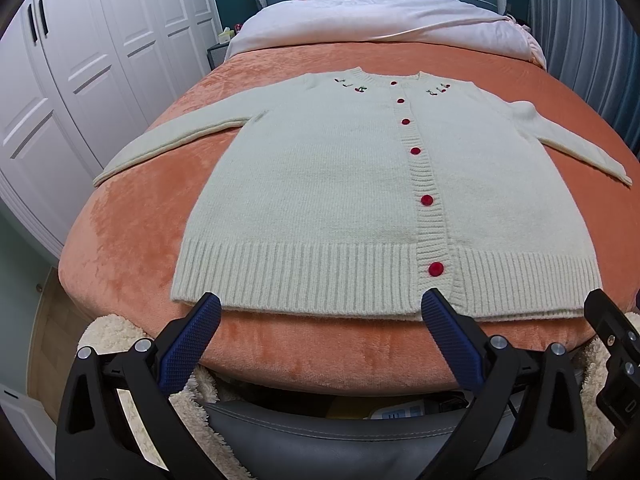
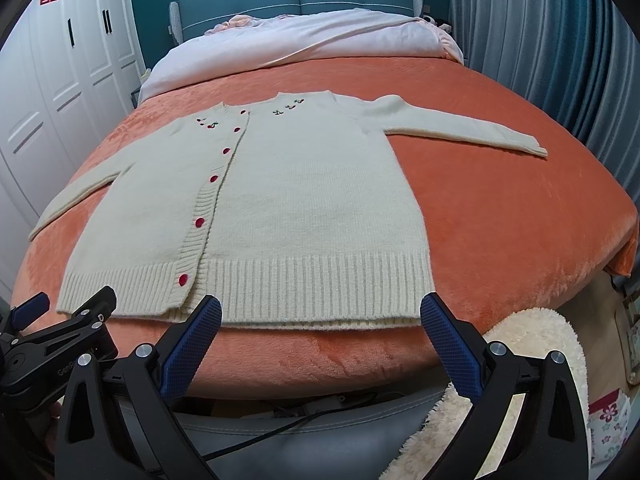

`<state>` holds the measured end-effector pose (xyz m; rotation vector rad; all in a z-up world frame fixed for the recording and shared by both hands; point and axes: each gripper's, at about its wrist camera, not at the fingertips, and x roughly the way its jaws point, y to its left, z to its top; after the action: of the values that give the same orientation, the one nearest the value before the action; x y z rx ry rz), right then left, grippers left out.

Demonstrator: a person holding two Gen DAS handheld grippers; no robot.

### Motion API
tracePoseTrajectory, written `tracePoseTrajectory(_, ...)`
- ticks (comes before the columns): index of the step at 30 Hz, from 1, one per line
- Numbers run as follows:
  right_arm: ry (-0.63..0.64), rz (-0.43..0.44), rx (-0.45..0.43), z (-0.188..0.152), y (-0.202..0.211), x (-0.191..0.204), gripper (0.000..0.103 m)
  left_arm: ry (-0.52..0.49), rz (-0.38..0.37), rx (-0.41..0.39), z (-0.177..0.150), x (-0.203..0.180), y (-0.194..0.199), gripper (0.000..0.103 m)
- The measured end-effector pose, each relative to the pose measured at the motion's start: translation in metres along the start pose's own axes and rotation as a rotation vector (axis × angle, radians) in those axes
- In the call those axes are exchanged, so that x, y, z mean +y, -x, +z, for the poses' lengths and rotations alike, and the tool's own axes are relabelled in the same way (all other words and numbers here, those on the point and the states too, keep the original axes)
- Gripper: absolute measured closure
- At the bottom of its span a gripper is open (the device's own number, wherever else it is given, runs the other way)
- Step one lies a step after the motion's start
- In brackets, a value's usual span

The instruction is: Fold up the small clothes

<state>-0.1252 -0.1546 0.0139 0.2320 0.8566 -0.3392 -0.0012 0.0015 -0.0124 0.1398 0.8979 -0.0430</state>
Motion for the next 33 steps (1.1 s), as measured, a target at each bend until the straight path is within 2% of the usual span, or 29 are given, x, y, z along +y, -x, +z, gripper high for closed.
tracePoseTrajectory(9,0.001,0.004,0.003,-0.001,-0.002,0.002,0.005,0.004,-0.004,0.006,0.001,0.001,-0.002,0.005)
tracePoseTrajectory(14,-0.027,0.025,-0.002,0.006,-0.009,-0.015,0.005,0.078,-0.092,0.013,0.007,0.017,-0.004,0.005)
tracePoseTrajectory(17,-0.097,0.024,-0.04,0.023,-0.016,-0.054,0.005,0.157,-0.109,-0.009,0.017,0.035,-0.003,0.005)
tracePoseTrajectory(23,-0.299,0.028,-0.128,0.078,-0.043,-0.166,0.005,0.215,-0.037,-0.026,0.042,0.056,-0.019,0.005)
tracePoseTrajectory(28,-0.463,0.011,-0.148,0.135,-0.104,-0.262,0.005,0.239,-0.002,-0.017,0.06,0.055,-0.039,0.005)
tracePoseTrajectory(33,-0.636,0.009,-0.128,0.169,-0.178,-0.33,0.005,0.227,0.007,-0.01,0.078,0.037,-0.057,0.005)
